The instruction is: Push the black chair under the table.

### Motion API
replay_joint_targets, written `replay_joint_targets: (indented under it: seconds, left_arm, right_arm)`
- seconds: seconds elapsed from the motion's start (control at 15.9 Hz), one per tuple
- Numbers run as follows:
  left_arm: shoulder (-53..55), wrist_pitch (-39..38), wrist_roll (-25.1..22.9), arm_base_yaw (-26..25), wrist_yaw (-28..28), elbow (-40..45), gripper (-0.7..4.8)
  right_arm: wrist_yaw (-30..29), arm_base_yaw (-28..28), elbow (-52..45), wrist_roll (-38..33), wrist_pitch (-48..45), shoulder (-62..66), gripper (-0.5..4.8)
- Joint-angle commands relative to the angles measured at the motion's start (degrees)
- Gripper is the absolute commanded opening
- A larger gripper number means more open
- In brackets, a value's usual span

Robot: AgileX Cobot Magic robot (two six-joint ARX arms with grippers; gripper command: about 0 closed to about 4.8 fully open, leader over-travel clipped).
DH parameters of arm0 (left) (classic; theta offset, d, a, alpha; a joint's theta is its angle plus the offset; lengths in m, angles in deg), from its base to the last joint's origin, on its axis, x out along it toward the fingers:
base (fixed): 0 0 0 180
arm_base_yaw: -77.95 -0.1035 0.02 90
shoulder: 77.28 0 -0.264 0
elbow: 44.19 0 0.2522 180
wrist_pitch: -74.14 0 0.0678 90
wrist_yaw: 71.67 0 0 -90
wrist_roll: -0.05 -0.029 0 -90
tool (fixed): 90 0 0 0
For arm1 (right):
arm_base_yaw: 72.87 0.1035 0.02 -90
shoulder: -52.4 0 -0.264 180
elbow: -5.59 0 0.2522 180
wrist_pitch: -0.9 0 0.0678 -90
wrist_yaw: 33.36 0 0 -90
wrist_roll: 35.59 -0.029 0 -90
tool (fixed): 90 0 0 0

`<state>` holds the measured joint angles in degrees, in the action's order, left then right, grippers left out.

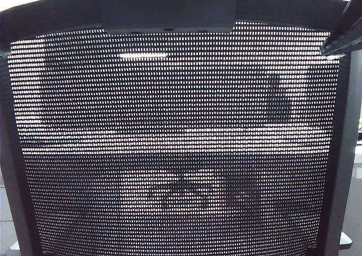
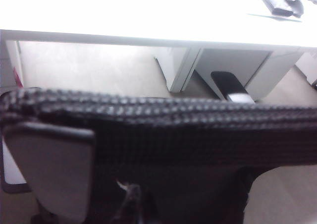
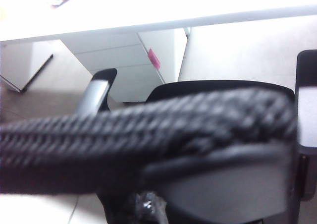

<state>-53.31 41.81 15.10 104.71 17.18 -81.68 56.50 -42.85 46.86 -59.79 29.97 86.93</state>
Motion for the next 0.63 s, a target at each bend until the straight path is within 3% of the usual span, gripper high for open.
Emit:
replay_joint_targets:
  seconds: [0.06, 0.63]
  left_arm:
    - [0.2, 3.2, -0.1, -0.2, -2.9, 0.3, -0.06]
    - [7.5, 12.1, -1.2, -0.2, -5.2, 0.3, -0.06]
  right_arm:
    - [-3.1, -3.0, 0.3, 0.5, -3.1, -0.1, -0.08]
    - [-3.5, -4.3, 0.3, 0.5, -10.3, 4.2, -0.08]
